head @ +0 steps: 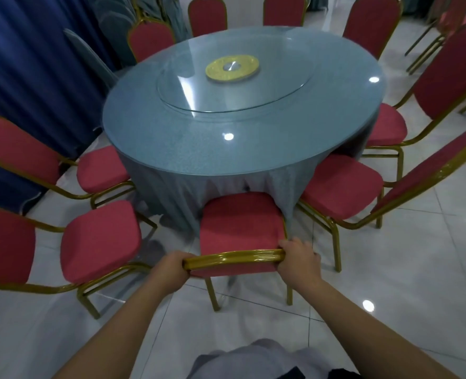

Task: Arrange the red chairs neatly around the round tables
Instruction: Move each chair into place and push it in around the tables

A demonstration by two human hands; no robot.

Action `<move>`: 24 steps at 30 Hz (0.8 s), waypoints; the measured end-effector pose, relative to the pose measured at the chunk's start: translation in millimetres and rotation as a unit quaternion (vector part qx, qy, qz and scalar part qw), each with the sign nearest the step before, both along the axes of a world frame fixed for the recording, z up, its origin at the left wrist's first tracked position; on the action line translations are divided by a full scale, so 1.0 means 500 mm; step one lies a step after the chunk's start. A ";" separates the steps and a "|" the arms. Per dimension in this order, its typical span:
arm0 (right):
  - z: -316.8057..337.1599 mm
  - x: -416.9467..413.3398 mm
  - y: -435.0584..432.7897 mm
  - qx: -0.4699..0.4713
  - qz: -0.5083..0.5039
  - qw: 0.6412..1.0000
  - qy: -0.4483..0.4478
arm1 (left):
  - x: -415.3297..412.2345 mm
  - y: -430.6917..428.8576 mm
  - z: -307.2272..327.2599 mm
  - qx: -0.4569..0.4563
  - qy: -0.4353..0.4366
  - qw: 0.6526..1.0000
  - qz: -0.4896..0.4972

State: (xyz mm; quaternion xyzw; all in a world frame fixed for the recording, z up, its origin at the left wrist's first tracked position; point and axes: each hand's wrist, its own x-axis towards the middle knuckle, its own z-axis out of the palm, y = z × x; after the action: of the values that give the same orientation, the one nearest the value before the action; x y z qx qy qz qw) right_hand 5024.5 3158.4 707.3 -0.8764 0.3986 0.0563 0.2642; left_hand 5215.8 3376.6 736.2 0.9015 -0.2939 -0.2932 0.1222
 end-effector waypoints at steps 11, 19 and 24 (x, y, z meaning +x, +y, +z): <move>0.005 -0.004 -0.002 -0.012 0.017 1.000 -0.009 | 0.006 -0.002 -0.008 -0.008 0.039 0.999 0.004; 0.046 -0.006 0.006 0.054 0.031 0.997 0.047 | 0.005 0.009 -0.025 -0.047 0.033 0.997 0.046; 0.119 0.049 0.079 0.010 0.132 0.990 -0.052 | 0.018 0.088 -0.049 -0.108 0.067 0.991 0.044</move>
State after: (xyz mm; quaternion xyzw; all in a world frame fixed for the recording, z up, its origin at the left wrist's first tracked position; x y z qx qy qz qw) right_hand 5049.1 3197.8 767.0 -0.9205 0.2643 0.0492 0.2835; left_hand 5225.0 3420.7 711.6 0.8734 -0.2754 -0.3138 0.2510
